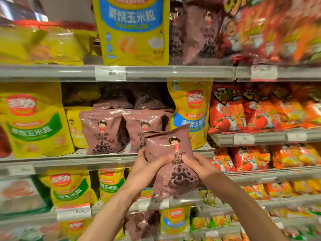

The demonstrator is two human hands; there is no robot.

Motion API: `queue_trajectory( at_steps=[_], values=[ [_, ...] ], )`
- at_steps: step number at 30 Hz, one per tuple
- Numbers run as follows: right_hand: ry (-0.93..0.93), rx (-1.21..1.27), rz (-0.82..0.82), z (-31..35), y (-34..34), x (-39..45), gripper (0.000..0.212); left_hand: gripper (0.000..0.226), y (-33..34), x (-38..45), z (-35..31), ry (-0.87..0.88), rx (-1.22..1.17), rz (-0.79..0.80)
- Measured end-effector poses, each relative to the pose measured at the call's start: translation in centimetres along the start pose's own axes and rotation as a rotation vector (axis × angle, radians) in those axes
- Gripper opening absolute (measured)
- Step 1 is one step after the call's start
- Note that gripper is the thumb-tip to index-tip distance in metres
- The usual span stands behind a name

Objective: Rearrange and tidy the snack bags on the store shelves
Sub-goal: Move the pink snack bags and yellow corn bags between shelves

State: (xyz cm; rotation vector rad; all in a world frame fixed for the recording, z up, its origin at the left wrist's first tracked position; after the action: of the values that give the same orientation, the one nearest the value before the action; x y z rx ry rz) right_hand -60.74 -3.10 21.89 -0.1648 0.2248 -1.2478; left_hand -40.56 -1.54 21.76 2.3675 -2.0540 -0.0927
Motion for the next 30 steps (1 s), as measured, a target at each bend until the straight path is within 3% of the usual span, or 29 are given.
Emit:
queue_trajectory(
  at_steps=[3, 6, 10, 16, 21, 23, 27, 30],
  values=[
    [-0.040, -0.007, -0.001, 3.0, 0.3, 0.0, 0.063, 0.048, -0.3, -0.1, -3.1, 0.104, 0.003, -0.044],
    [-0.127, -0.050, 0.001, 5.4, 0.2, 0.1, 0.024, 0.075, -0.8, 0.0, -5.4, 0.214, -0.013, -0.065],
    [-0.187, -0.118, -0.029, 7.6, 0.5, 1.0, 0.026, 0.092, -1.7, 0.4, -7.3, 0.255, -0.001, -0.065],
    [-0.260, -0.209, -0.090, 9.3, 0.1, 2.6, 0.060, 0.101, -3.1, 1.4, -8.0, 0.288, 0.009, -0.154],
    [-0.334, -0.379, -0.527, 9.1, -3.1, 5.3, 0.063, 0.103, -4.4, 1.1, -7.9, 0.334, 0.050, -0.220],
    [-0.301, -0.428, -0.614, 9.2, -4.6, 6.7, 0.076, 0.101, -4.6, 1.3, -7.5, 0.330, 0.072, -0.225],
    [-0.237, -0.412, -0.664, 10.3, -6.5, 9.2, 0.107, 0.101, -4.1, 1.6, -7.1, 0.307, 0.067, -0.228],
    [-0.215, -0.346, -0.655, 11.0, -7.5, 10.9, 0.118, 0.097, -3.5, 2.1, -6.9, 0.281, 0.054, -0.226]
  ],
)
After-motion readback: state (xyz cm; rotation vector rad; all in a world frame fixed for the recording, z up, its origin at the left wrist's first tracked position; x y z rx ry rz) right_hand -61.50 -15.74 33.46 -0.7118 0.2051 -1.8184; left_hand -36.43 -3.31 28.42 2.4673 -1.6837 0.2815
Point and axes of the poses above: each hand's wrist, its own x-axis towards the middle knuckle, its own y-axis out of the palm, z = x × y, the point moved 1 cm from there along x, towards the middle knuckle, and after that the axes turned 4 degrees about -x, right-handed, at the moved point
